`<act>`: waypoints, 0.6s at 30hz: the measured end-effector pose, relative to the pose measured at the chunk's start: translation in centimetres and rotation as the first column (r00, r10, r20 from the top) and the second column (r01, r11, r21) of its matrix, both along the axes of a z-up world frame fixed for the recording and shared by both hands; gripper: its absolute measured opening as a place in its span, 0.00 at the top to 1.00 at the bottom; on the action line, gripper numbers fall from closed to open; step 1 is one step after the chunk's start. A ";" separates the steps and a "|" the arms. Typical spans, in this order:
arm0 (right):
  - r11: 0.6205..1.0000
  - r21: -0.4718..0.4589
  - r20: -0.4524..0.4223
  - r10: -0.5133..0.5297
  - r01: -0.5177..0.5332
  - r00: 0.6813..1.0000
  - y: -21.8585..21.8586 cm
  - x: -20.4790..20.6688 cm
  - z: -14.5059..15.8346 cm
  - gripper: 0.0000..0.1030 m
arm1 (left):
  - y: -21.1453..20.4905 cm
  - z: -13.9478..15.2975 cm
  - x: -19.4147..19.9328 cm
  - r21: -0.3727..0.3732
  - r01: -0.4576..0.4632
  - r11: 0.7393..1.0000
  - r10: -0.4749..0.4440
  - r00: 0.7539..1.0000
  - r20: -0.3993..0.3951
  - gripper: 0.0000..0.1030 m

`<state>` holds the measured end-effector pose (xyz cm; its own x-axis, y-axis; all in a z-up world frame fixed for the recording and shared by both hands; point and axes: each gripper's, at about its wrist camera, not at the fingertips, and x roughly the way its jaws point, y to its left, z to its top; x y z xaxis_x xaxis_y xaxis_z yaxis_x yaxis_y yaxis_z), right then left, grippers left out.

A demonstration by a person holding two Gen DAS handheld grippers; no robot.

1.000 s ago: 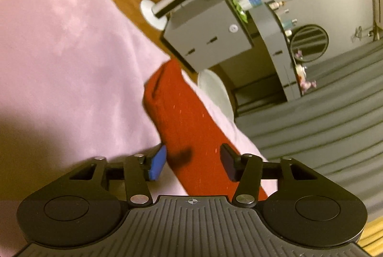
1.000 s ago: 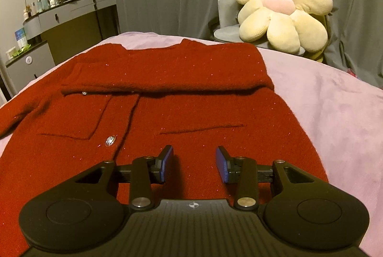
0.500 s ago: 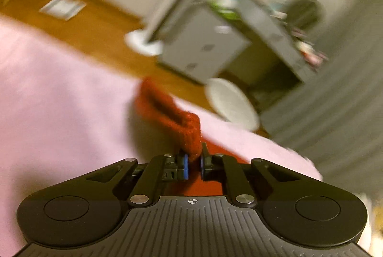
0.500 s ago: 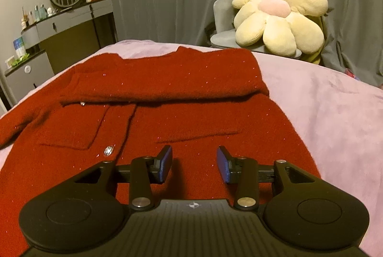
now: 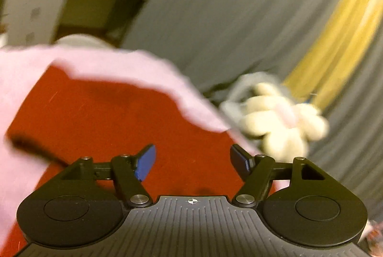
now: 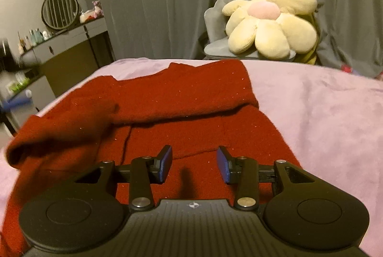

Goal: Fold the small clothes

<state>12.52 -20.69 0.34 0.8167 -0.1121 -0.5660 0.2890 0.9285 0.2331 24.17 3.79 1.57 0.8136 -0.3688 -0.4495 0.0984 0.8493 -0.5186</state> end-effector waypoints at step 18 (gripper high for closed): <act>0.873 0.344 -0.031 0.379 -0.346 0.925 4.6 17.9 -3.4 0.83 | 6.7 -3.6 1.7 0.114 -0.350 0.930 0.360 0.929 -0.084 0.23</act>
